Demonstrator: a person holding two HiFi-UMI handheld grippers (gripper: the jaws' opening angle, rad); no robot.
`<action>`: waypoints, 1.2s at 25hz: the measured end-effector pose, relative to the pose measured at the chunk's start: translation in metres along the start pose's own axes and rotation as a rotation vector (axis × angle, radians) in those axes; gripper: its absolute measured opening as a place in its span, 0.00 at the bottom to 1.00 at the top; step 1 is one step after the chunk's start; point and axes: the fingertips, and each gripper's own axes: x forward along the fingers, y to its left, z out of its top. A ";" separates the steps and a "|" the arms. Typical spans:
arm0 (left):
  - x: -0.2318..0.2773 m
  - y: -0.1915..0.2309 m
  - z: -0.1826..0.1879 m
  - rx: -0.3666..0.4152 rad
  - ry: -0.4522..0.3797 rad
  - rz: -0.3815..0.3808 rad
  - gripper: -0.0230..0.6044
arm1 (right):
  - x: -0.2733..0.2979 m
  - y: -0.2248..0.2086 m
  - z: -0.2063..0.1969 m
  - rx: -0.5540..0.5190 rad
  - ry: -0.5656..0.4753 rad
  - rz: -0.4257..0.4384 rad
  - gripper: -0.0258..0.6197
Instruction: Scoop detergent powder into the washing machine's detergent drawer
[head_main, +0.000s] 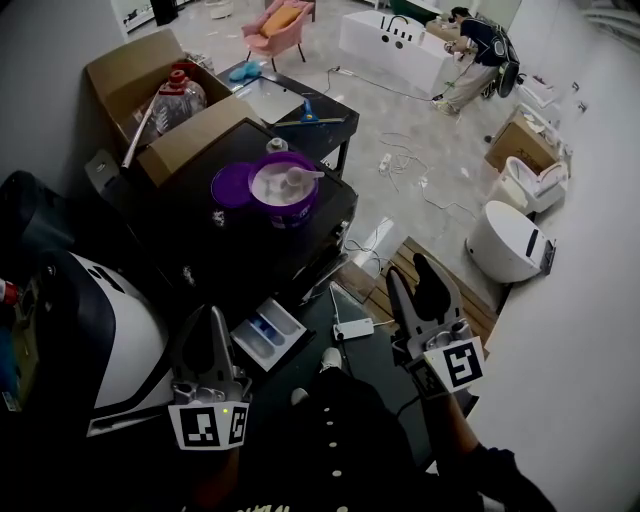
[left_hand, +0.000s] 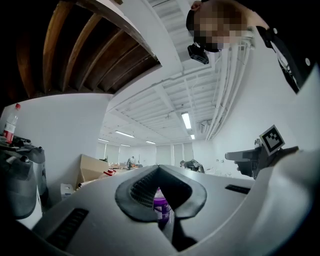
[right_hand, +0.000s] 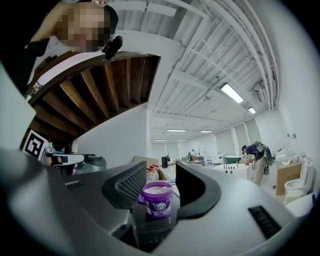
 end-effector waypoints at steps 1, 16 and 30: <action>0.007 0.000 0.001 0.002 -0.004 0.006 0.05 | 0.007 -0.004 0.000 0.004 0.003 0.009 0.32; 0.055 0.007 -0.001 0.002 0.032 0.122 0.05 | 0.106 -0.044 -0.058 0.127 0.191 0.205 0.32; 0.069 0.032 -0.029 0.006 0.113 0.065 0.05 | 0.205 -0.063 -0.160 0.390 0.518 0.297 0.30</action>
